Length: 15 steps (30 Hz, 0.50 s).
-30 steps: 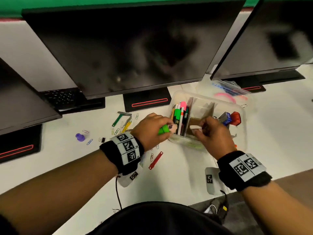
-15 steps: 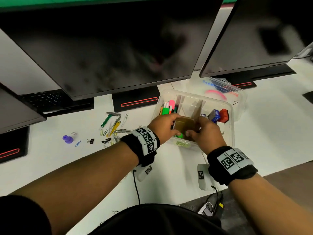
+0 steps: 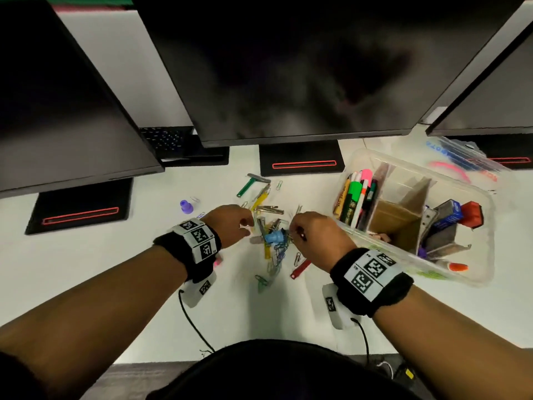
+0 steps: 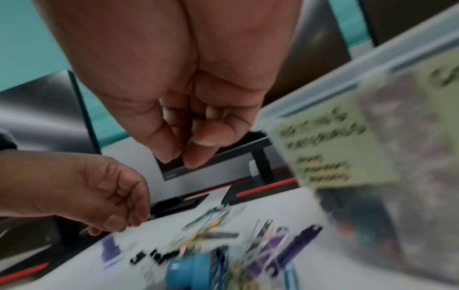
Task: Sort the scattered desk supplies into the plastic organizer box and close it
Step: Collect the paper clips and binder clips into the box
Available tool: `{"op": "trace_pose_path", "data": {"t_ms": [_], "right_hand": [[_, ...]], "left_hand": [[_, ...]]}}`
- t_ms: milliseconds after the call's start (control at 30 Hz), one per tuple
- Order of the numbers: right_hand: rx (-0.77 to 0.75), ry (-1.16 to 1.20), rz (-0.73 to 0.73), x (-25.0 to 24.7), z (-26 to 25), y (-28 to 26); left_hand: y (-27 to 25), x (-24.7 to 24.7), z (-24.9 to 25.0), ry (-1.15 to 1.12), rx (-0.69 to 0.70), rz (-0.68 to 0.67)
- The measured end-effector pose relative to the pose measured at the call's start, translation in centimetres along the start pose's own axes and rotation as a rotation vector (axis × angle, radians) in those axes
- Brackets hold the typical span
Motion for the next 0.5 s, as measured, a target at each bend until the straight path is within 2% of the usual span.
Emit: {"op": "trace_pose_path", "data": {"t_ms": [167, 367, 500], "right_hand": [[0.021, -0.095, -0.184, 5.0, -0.2, 3.1], [-0.012, -0.211, -0.240, 8.0, 0.9, 5.0], [0.013, -0.207, -0.245, 8.3, 0.9, 5.3]], "left_hand": [[-2.3, 1.9, -4.8, -0.018, -0.086, -0.156], [-2.6, 4.7, -7.1, 0.138, -0.030, -0.268], [-2.3, 5.5, -7.6, 0.073, -0.032, -0.245]]}}
Point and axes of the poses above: each hand's wrist, its own y-axis towards the middle knuckle, its own x-axis out of the palm, z = x × y, the point moved 1 cm from there along y, towards the middle knuckle, and after that the axes turned 2 degrees about -y, right-handed, at the moved point
